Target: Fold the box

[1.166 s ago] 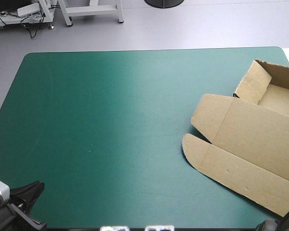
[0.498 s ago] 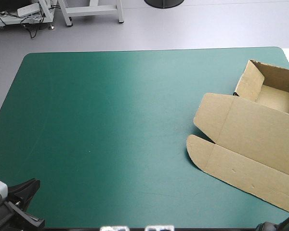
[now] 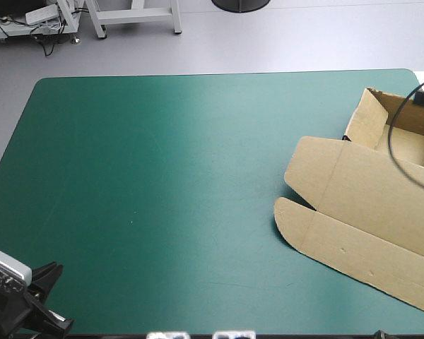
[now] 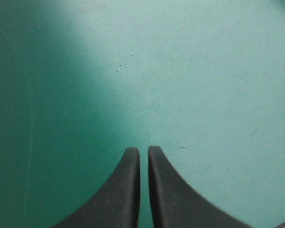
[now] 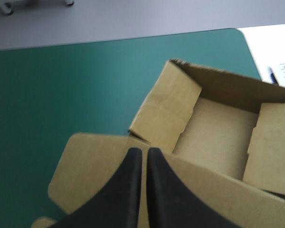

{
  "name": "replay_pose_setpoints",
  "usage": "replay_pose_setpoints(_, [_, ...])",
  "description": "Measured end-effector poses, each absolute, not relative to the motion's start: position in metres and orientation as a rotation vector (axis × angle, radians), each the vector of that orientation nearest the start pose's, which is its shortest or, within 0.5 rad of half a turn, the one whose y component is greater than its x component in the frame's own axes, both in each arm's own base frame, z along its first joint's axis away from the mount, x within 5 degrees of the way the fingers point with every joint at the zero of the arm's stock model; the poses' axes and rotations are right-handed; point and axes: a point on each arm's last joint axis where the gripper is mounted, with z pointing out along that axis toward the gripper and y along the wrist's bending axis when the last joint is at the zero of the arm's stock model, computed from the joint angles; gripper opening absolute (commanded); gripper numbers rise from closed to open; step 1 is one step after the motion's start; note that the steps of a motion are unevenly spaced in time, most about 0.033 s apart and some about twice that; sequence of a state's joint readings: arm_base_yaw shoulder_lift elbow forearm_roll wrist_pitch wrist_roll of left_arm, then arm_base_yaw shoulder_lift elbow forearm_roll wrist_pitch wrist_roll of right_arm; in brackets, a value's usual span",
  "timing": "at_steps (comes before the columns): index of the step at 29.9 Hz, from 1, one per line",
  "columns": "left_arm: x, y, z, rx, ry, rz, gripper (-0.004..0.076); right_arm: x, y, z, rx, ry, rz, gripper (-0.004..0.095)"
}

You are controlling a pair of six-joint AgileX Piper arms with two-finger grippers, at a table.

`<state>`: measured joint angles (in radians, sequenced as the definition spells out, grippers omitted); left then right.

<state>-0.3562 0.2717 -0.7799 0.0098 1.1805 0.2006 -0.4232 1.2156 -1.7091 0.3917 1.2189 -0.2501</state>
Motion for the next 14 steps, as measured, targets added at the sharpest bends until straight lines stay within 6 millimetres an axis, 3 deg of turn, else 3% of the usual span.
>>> replay_pose_setpoints(4, [0.017,-0.008,0.331,0.604,2.079,-0.115,0.0041,0.157,-0.022,0.477,0.024,2.183,0.051,0.0023])
replay_pose_setpoints(8, [0.02,-0.015,0.314,0.656,2.071,-0.16,0.0041,0.117,-0.011,0.432,0.034,2.222,0.031,0.0023])
replay_pose_setpoints(14, [0.016,-0.016,0.289,0.683,2.005,-0.179,0.0041,0.071,0.0,0.35,0.058,2.245,0.027,0.0023])
